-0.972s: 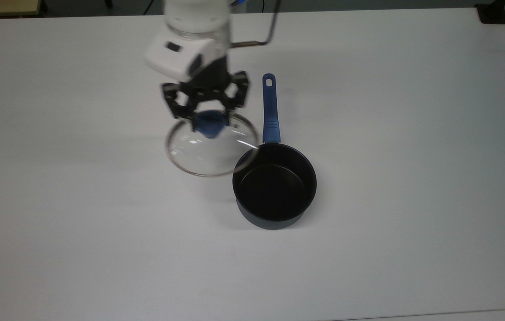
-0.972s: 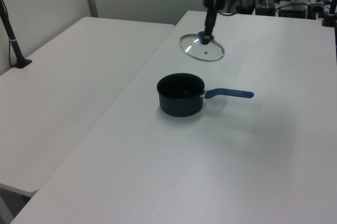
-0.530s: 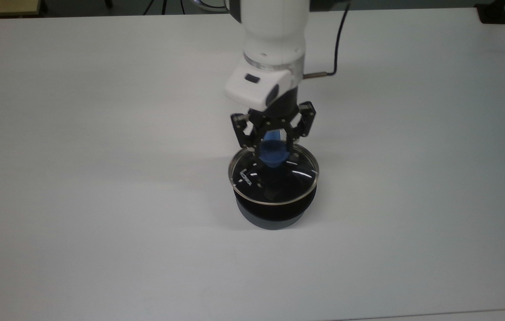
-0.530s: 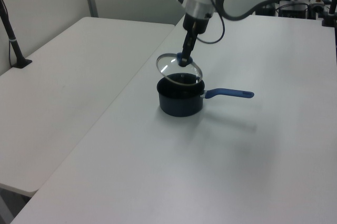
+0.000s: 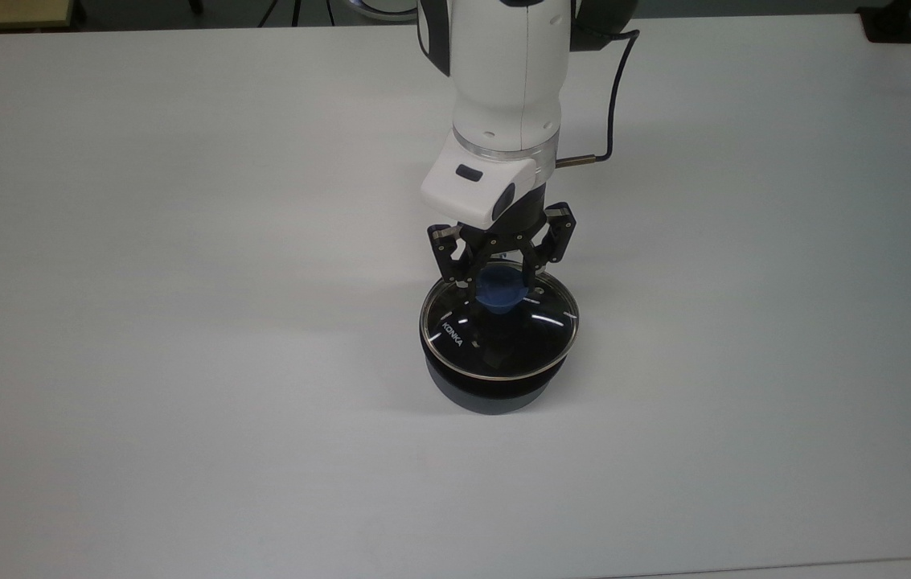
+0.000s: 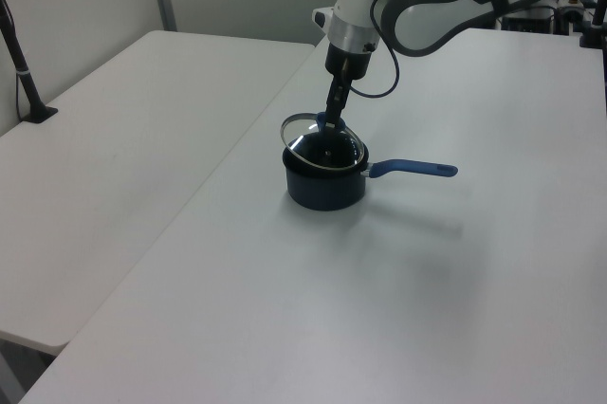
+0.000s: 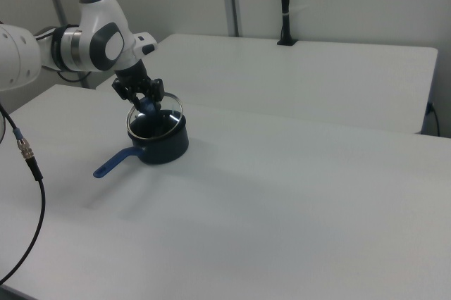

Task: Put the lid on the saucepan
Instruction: 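Lower the lid onto the saucepan rim and open the gripper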

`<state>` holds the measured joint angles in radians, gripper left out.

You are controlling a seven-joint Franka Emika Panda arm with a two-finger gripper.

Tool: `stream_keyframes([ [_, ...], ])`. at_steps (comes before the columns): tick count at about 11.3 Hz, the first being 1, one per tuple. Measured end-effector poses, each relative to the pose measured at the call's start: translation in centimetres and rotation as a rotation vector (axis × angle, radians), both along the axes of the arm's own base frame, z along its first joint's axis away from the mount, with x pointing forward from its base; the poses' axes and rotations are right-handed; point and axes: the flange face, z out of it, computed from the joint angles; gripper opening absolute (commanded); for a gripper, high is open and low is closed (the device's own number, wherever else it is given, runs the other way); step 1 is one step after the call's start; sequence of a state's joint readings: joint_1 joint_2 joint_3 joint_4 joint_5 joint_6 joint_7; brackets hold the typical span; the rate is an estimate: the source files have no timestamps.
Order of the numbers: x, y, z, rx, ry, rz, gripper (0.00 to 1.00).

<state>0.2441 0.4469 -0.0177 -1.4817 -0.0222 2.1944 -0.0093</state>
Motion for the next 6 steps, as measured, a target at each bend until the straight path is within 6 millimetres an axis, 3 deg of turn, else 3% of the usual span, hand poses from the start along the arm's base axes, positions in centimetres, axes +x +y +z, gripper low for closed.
stream_keyframes([
  [3, -0.11, 0.66, -0.48, -0.004, 0.008, 0.01, 0.62],
  [4, -0.11, 0.69, -0.58, -0.005, 0.01, 0.011, 0.84],
  [5, -0.11, 0.68, -0.71, -0.006, 0.013, 0.011, 0.88],
  [6, -0.08, 0.68, -1.06, -0.007, 0.019, 0.01, 0.98],
])
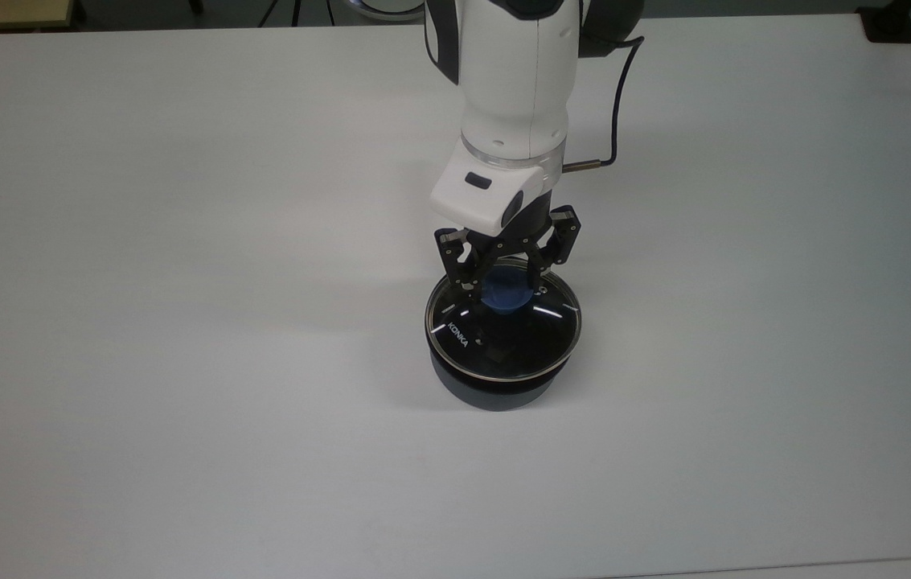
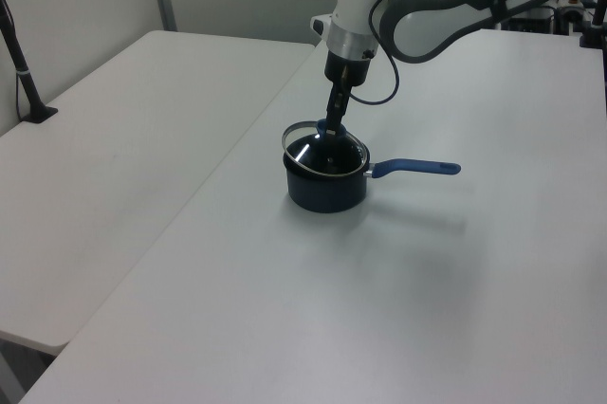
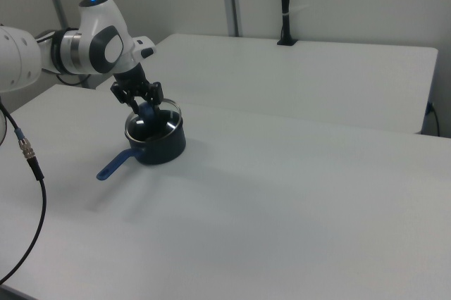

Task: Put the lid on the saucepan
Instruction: 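Raise the open gripper away from the lid knob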

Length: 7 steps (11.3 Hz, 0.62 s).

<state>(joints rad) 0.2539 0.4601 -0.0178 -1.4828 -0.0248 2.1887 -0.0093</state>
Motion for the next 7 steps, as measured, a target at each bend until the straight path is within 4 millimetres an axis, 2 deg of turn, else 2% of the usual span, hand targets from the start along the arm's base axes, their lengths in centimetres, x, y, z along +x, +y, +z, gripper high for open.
stream_keyframes([
  [2, 0.0, 0.0, -0.5, -0.002, 0.006, 0.0, 1.0],
  [4, 0.1, -0.2, 0.0, -0.001, -0.001, -0.007, 1.0],
  [6, -0.6, -1.4, 1.9, -0.015, 0.044, -0.029, 1.0],
  [7, -1.8, -2.3, 4.2, -0.028, 0.084, -0.045, 1.0],
])
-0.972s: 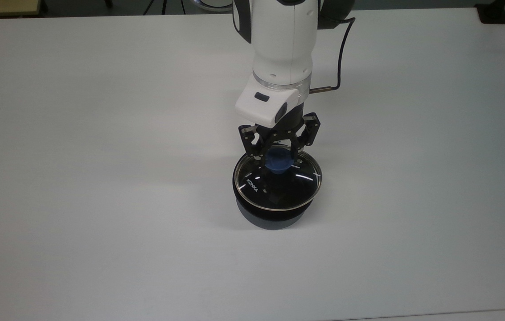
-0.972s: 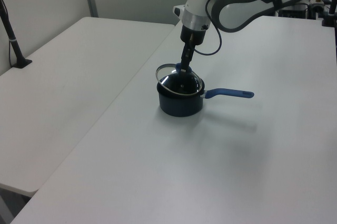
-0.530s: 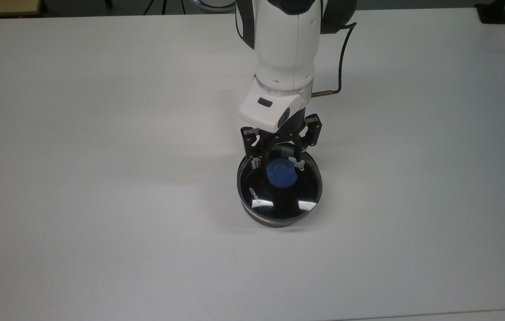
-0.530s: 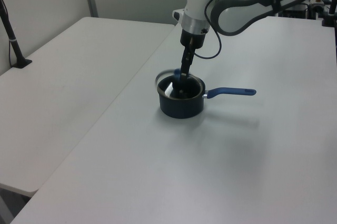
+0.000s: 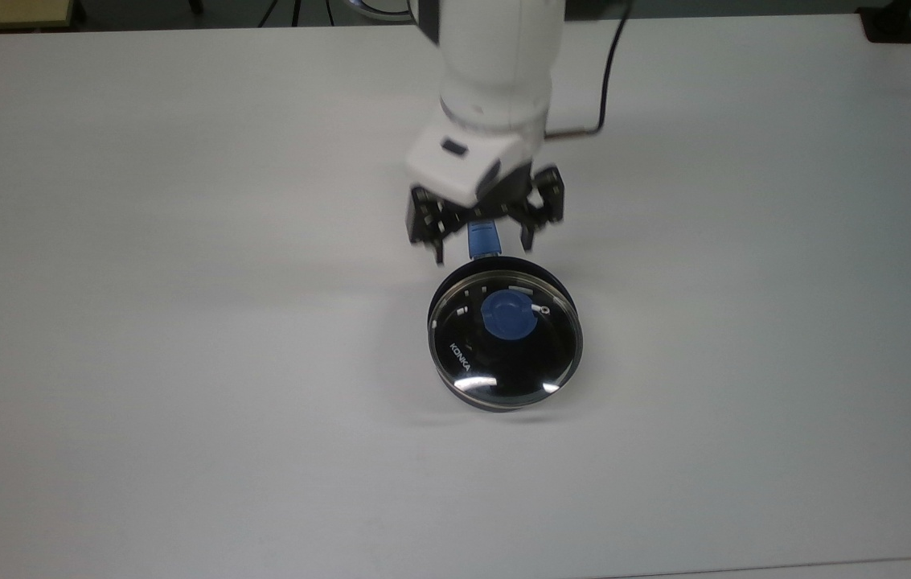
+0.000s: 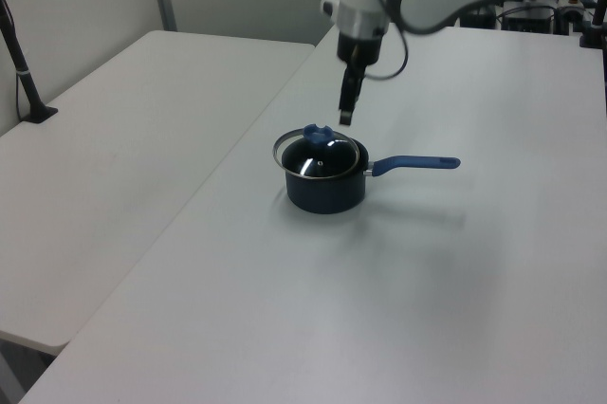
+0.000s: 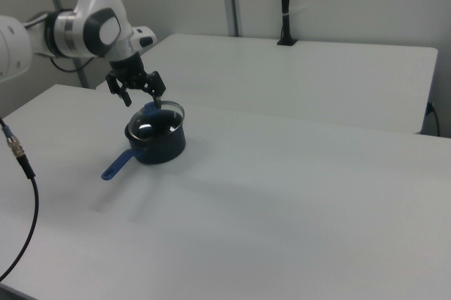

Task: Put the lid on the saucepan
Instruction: 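Raise the open gripper away from the lid knob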

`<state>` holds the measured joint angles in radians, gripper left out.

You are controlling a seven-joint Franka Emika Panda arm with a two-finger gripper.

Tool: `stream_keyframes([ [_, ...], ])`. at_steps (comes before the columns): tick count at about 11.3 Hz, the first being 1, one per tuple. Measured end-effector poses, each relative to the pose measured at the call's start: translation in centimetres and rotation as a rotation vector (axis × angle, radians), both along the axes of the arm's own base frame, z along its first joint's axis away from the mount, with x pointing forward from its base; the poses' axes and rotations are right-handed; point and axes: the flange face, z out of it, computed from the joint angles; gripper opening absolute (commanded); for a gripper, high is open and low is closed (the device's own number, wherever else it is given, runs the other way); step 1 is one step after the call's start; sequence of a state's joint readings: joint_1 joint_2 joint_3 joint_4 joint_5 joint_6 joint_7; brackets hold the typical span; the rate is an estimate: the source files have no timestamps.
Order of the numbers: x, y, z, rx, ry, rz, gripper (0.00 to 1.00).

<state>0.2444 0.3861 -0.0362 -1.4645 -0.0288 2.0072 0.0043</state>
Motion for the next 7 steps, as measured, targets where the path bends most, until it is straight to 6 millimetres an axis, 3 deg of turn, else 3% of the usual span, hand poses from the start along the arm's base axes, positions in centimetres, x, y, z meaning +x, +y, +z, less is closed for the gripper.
stream_keyframes([
  [3, -3.6, -3.0, 5.3, -0.047, 0.086, -0.078, 1.0],
  [7, -9.8, -10.9, 11.6, -0.052, 0.114, -0.2, 1.0],
])
